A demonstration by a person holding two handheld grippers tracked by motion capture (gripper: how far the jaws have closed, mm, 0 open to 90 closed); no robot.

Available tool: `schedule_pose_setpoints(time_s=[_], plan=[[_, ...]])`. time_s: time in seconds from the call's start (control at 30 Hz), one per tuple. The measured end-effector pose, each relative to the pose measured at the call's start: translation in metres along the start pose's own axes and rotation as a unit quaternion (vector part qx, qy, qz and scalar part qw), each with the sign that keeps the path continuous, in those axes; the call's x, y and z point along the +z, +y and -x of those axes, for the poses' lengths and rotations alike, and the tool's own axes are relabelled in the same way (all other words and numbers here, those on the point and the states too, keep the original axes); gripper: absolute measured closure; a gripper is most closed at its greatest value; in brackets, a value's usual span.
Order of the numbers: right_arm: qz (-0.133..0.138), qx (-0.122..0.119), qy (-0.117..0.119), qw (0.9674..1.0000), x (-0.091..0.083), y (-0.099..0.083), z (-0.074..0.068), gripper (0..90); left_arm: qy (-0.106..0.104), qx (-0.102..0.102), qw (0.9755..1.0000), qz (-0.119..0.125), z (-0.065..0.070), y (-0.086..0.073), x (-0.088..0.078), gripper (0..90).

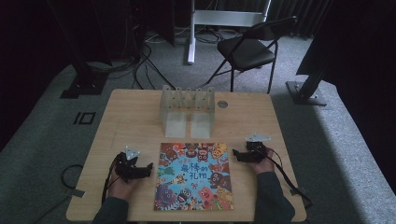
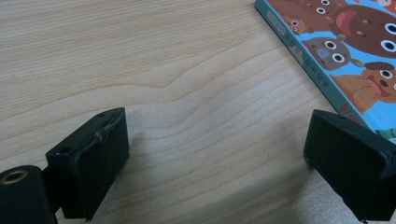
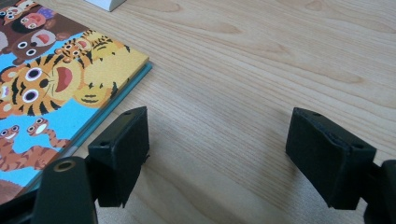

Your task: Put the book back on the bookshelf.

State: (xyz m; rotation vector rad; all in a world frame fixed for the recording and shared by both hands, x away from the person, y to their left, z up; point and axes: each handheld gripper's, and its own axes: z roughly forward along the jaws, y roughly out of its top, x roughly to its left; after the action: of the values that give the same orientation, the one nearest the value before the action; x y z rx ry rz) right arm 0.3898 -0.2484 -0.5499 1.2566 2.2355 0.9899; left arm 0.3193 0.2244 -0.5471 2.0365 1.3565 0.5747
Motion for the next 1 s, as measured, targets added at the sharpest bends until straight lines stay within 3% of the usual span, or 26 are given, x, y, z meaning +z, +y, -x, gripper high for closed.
schedule_pose_setpoints(time_s=[0.57, 0.73, 0.93, 1.0], plan=[[0.000, 0.000, 0.000, 1.0000, 0.0005, 0.0004, -0.0001, 20.5, 0.001, -0.001, 1.0000, 0.000, 0.0002, 0.0001, 0.0001, 6.9], [-0.007, -0.011, 0.009, 0.9999, 0.0019, 0.0010, -0.0013, 13.5, 0.000, -0.001, 1.0000, 0.000, 0.0002, 0.0000, 0.0002, 7.0], [-0.007, -0.013, 0.011, 0.9998, 0.0017, 0.0009, -0.0012, 14.1, 0.001, -0.001, 1.0000, 0.000, 0.0002, 0.0001, 0.0001, 7.0], [-0.006, -0.011, 0.011, 0.9999, 0.0009, 0.0010, -0.0015, 18.4, 0.001, -0.001, 1.0000, 0.000, 0.0002, 0.0001, 0.0001, 7.0]])
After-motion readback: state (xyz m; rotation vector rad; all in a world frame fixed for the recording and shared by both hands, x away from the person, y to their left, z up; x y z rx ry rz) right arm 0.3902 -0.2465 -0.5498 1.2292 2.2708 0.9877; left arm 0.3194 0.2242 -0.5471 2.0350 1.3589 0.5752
